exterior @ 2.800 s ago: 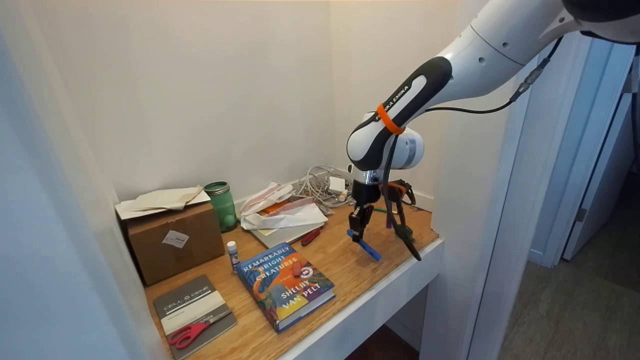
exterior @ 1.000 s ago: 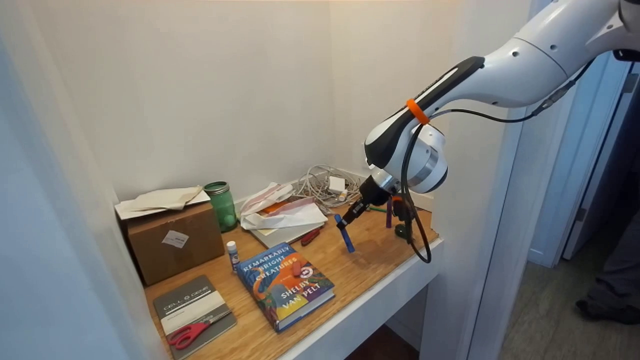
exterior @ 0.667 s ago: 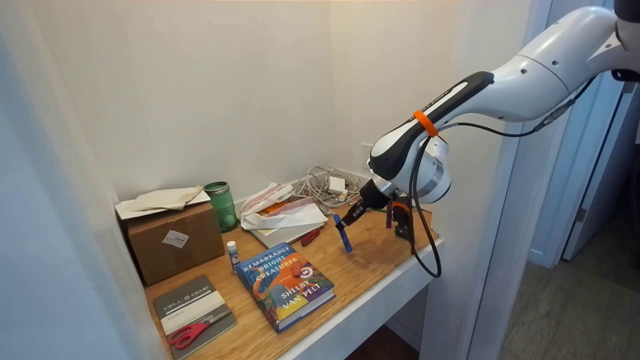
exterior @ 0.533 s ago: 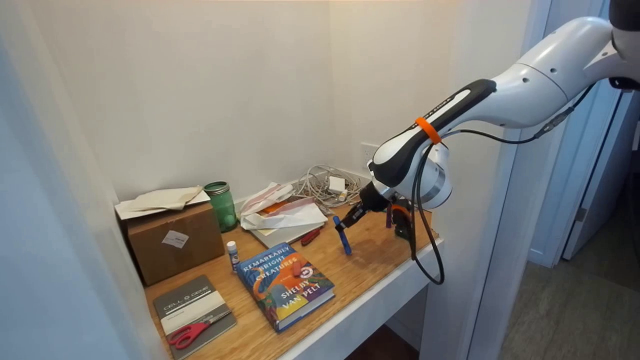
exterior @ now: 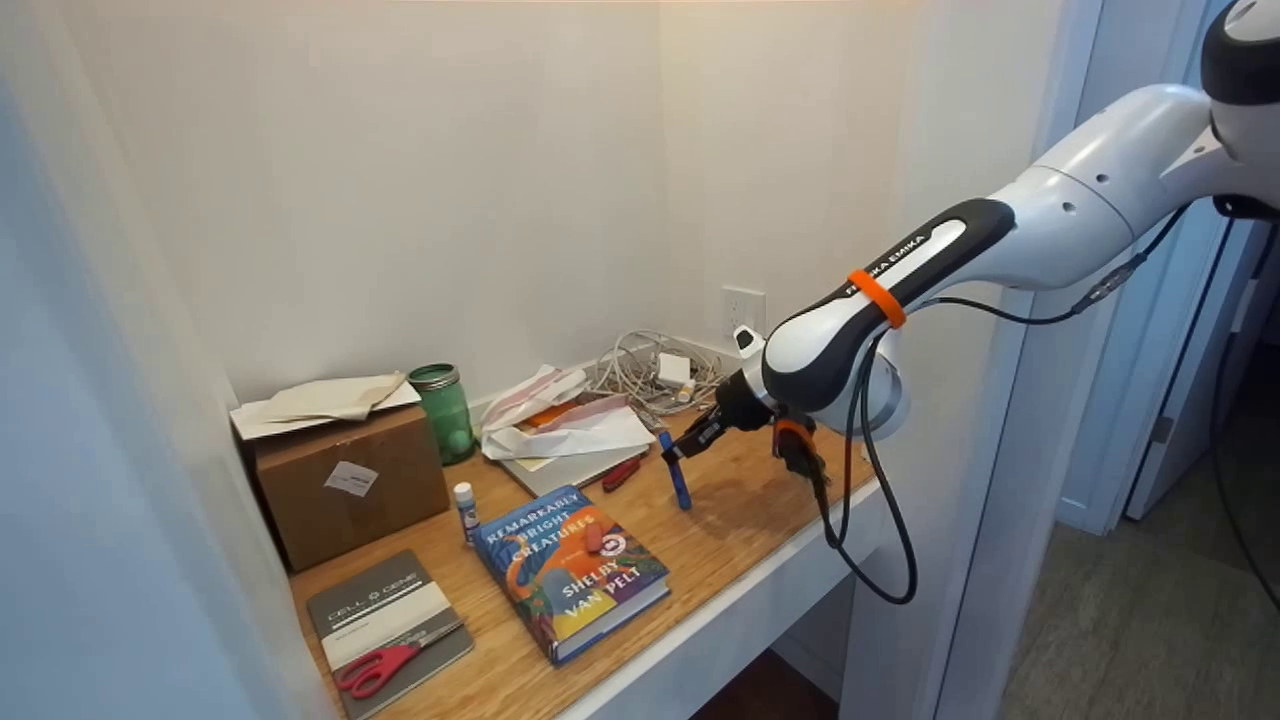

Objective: Put the blue marker in an upright position

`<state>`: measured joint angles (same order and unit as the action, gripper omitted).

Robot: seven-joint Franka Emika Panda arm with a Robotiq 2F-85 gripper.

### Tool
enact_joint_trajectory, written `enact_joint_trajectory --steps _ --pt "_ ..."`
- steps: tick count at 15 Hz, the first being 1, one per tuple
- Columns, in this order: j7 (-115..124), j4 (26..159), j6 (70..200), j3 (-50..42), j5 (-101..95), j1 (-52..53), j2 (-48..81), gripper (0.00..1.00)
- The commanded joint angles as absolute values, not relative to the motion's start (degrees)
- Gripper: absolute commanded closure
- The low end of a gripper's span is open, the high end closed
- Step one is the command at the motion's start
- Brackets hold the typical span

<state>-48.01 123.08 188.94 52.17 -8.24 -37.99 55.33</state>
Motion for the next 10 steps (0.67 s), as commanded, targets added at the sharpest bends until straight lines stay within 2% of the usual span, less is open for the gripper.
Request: enact_joint_trajectory --steps 1,10 --pt "-42.31 122.42 191.11 51.68 -15.04 -38.14 57.92 0.96" --pt "-35.09 119.11 193.36 49.99 -24.55 -36.91 61.03 0.96"
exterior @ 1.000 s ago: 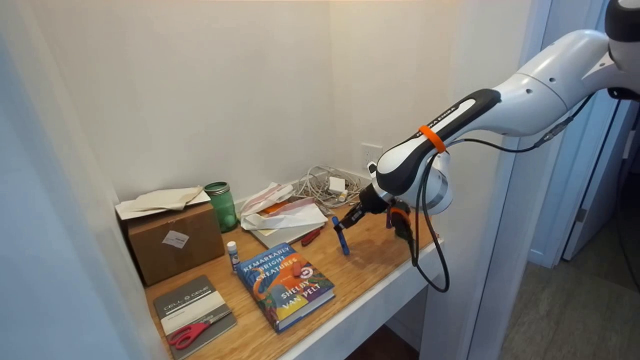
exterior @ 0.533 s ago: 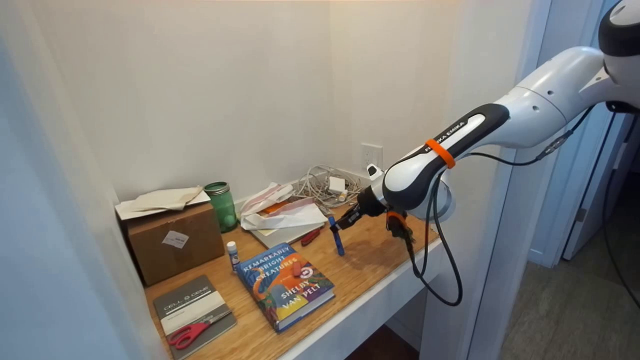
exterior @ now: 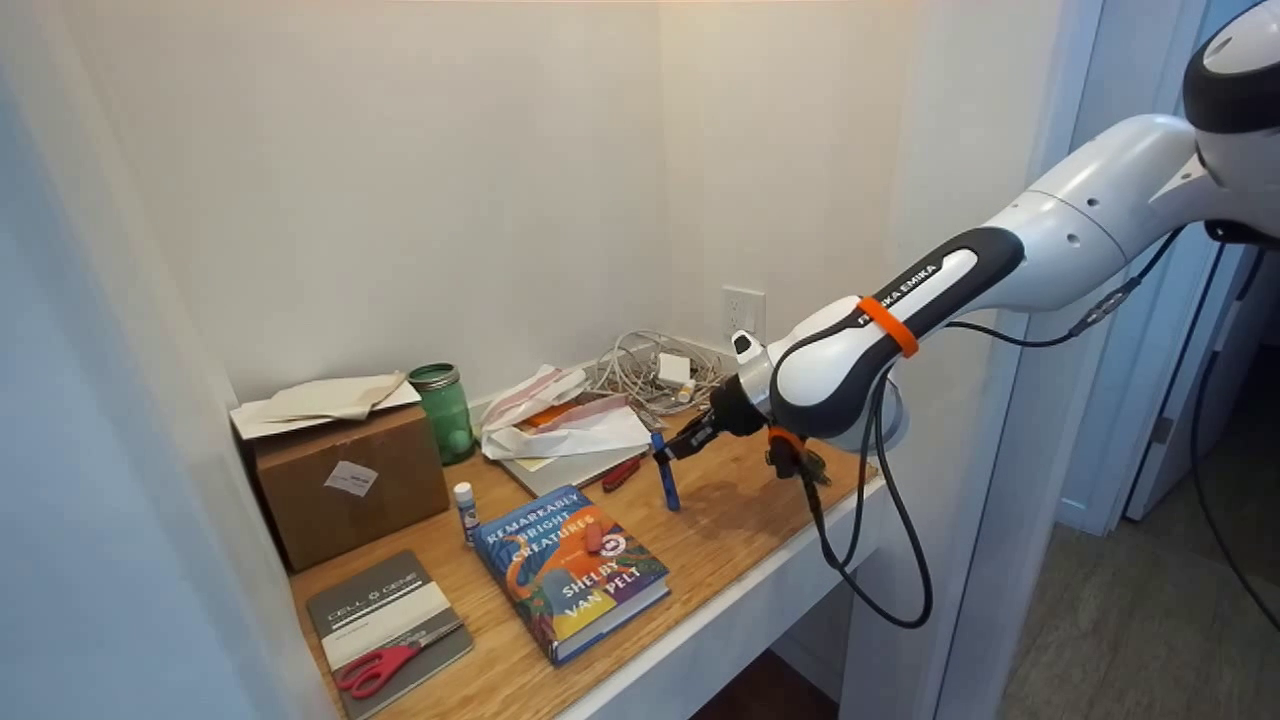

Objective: Put the blue marker in an upright position

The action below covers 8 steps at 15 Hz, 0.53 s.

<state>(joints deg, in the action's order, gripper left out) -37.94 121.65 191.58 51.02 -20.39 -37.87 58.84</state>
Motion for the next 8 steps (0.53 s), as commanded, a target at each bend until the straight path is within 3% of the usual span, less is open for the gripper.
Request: enact_joint_trajectory --steps 1,8 --pt "-34.94 118.39 193.65 49.91 -25.69 -36.98 61.86 0.96" --pt "-34.11 113.32 193.79 50.12 -32.0 -36.88 67.34 0.96"
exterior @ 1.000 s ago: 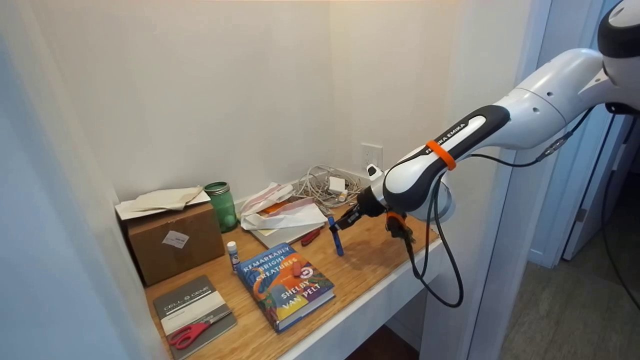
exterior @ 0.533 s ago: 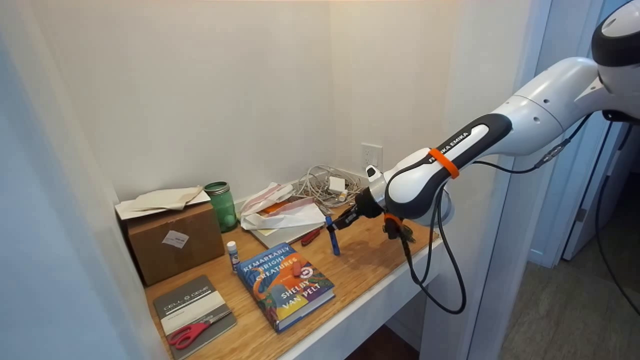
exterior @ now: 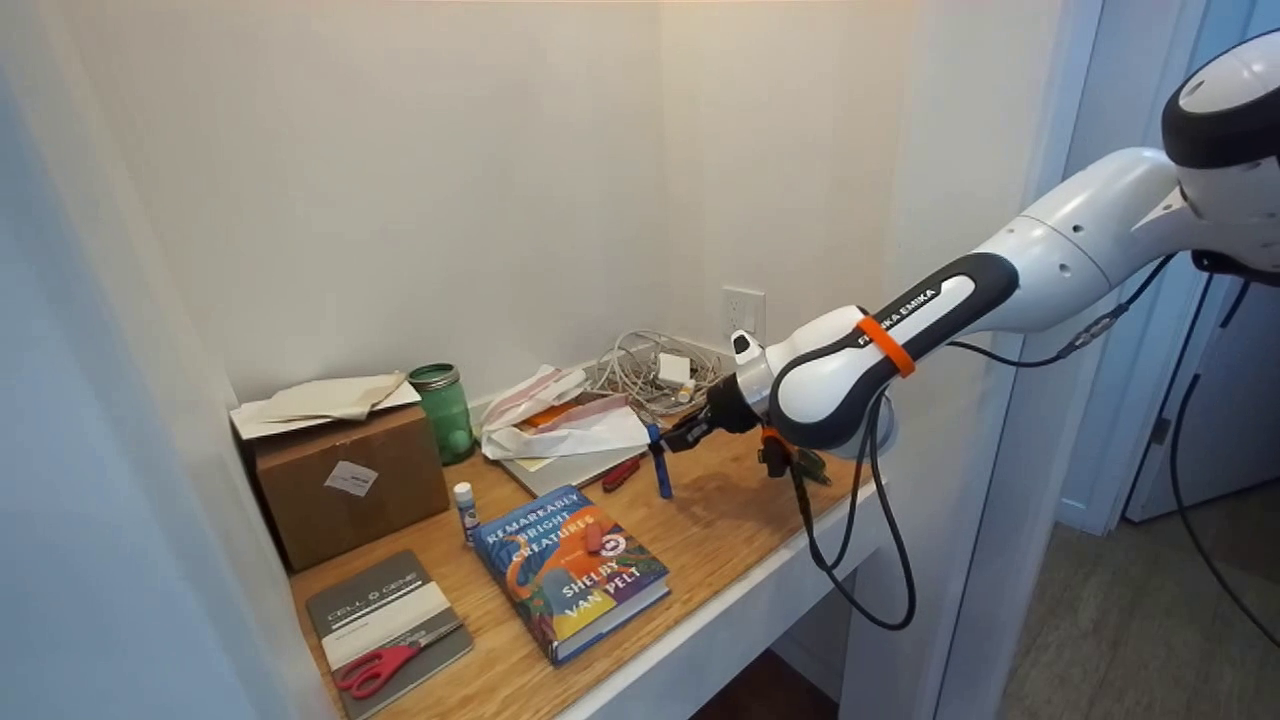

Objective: Put the blue marker in an upright position

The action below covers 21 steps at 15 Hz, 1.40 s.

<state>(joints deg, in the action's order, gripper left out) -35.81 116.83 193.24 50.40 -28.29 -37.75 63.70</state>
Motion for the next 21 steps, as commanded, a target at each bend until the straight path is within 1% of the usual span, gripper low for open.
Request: enact_joint_trajectory --steps 1,11,21 --pt "-34.0 112.66 193.67 50.26 -32.75 -36.91 68.12 0.96" --pt "-31.4 110.17 194.14 49.71 -36.11 -36.81 70.06 0.96" --pt "-37.99 110.48 195.39 49.65 -36.44 -37.69 72.11 0.96"
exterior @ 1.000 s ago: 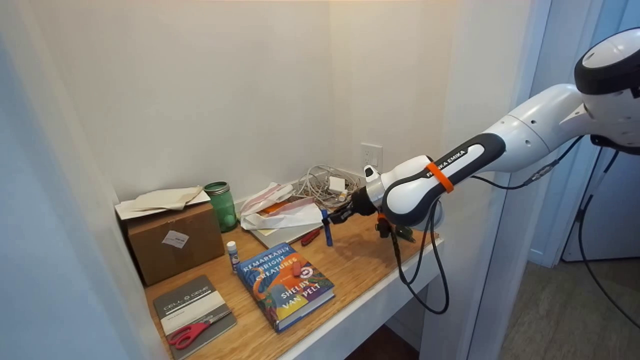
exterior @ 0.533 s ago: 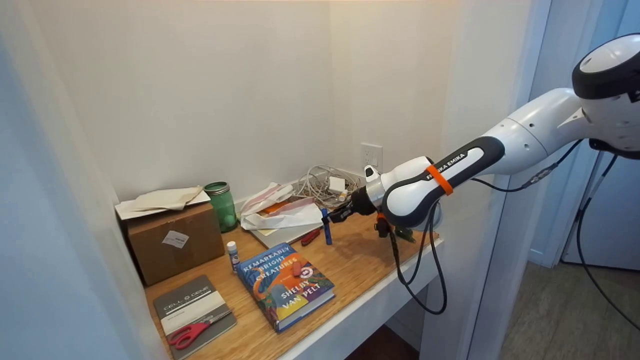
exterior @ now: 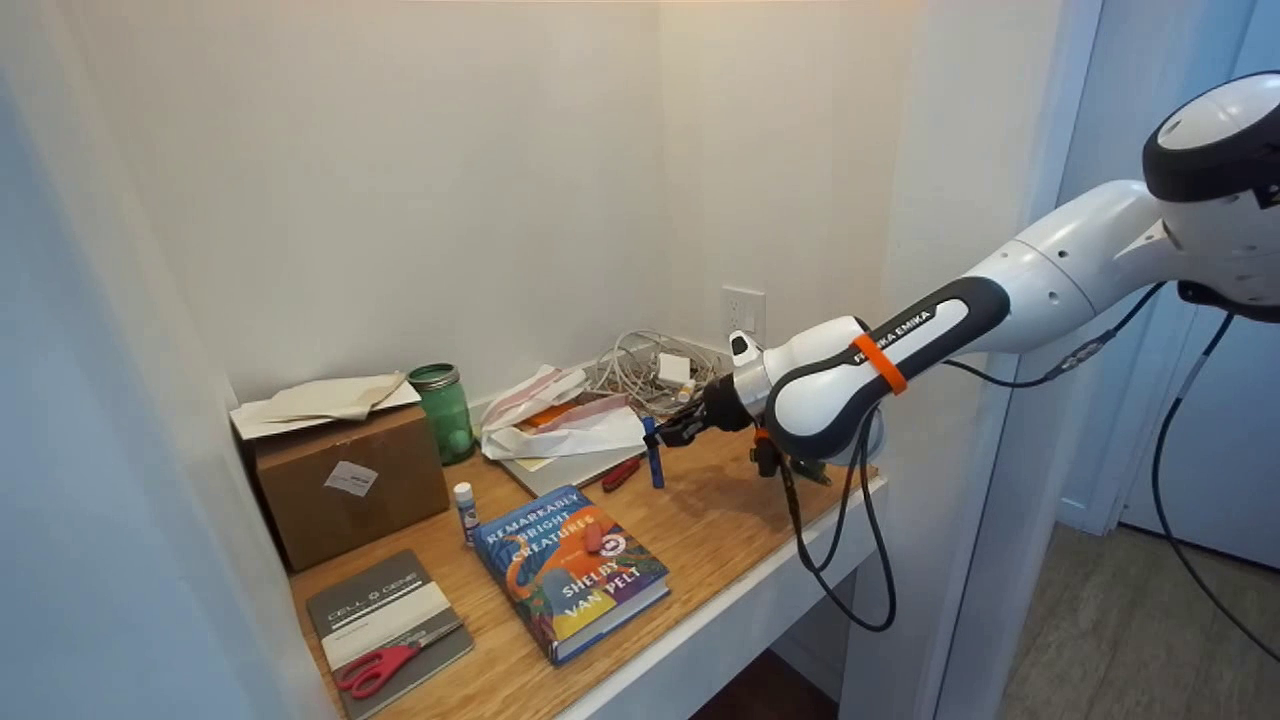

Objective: Put the blue marker in an upright position

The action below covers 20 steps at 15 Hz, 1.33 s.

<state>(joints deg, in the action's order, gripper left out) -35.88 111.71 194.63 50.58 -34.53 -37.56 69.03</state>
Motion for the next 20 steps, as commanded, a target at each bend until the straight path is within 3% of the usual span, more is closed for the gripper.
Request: enact_joint_trajectory --steps 1,7,8,9,17,20 --pt "-38.36 110.31 195.59 49.71 -36.72 -37.78 72.58 0.96" --pt "-39.44 109.76 196.26 50.32 -37.95 -38.31 74.42 0.94" --pt "-39.36 109.9 196.37 50.26 -37.82 -38.34 74.23 0.7" --pt "-39.31 110.05 196.56 50.25 -37.74 -38.4 74.12 0.56" --pt "-39.81 112.71 198.74 47.69 -36.53 -38.33 71.3 0.02" --pt "-39.45 114.68 198.75 47.78 -35.98 -38.7 68.81 0.0"
